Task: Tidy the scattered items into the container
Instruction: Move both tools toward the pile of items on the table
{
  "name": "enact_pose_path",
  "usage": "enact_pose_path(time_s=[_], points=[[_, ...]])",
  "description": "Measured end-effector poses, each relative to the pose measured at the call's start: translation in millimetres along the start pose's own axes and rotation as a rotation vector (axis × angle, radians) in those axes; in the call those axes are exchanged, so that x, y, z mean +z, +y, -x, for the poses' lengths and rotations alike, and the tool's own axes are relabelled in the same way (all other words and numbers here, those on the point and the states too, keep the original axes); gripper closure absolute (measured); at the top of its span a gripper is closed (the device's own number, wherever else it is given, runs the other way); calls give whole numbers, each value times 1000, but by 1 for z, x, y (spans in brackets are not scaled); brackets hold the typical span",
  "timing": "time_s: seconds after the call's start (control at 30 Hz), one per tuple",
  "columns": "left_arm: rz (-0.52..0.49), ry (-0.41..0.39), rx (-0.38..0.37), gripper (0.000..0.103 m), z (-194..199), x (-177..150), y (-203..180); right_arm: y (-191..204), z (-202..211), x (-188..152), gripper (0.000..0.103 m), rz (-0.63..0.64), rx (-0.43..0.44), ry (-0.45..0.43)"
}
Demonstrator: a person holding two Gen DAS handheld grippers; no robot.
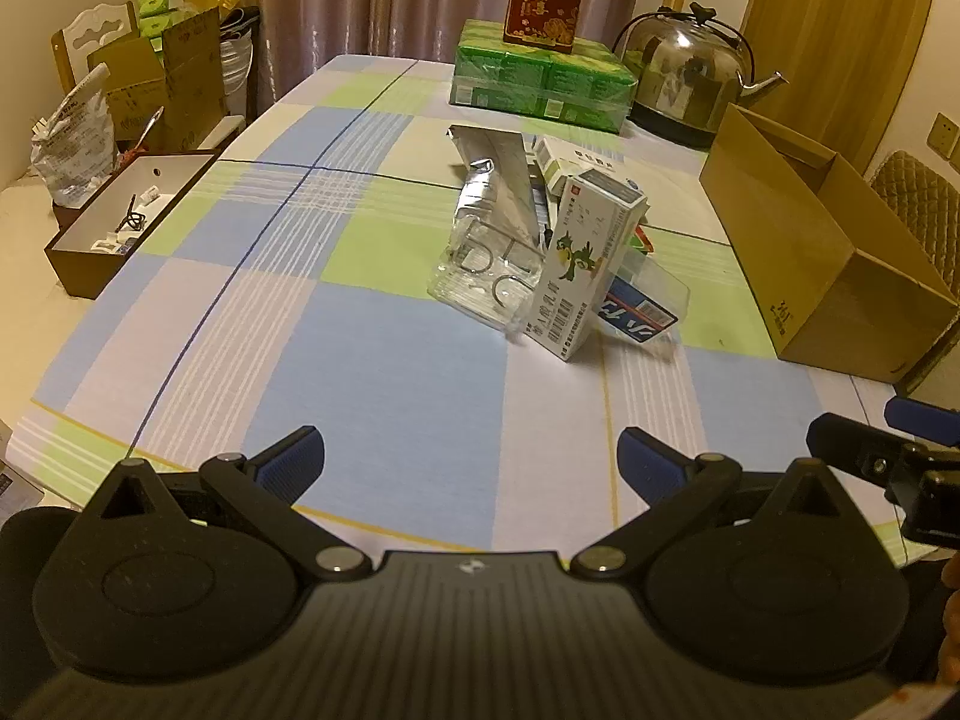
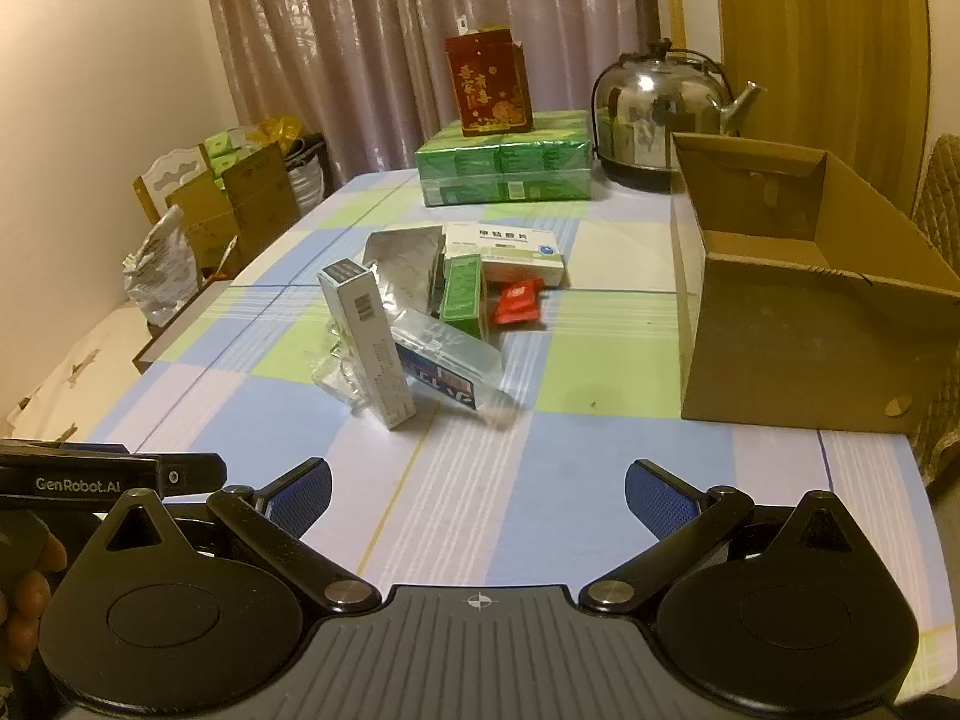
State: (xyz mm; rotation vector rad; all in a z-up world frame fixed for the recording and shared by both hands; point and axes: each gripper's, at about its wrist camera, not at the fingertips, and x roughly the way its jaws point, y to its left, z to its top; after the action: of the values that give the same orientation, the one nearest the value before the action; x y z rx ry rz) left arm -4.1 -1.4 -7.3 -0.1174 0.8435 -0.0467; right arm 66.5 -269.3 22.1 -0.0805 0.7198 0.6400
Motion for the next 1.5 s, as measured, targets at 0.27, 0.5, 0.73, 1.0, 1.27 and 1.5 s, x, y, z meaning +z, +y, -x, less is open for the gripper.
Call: enact_pose_path(time_s=[0.27, 0.5, 0.73, 1.0, 1.27, 1.5], points=[[7, 10, -3, 1, -1, 0, 0, -2, -1, -1, 2, -7, -3, 5], [7, 10, -4, 1, -1, 0, 0, -4, -2, -2, 2, -12, -8, 11], [-5, 9, -17, 1, -1, 0, -1, -3, -1, -1, 2, 17, 7, -7], [-51, -11, -53, 1, -3, 5, -3, 0, -4, 3, 2, 98, 34, -21], [-135, -55, -100, 1, -9, 15, -5, -6, -14, 10, 2, 129, 43, -11], [-99, -71, -96, 1, -22, 20, -3, -7, -27, 18, 2, 150, 76, -12]])
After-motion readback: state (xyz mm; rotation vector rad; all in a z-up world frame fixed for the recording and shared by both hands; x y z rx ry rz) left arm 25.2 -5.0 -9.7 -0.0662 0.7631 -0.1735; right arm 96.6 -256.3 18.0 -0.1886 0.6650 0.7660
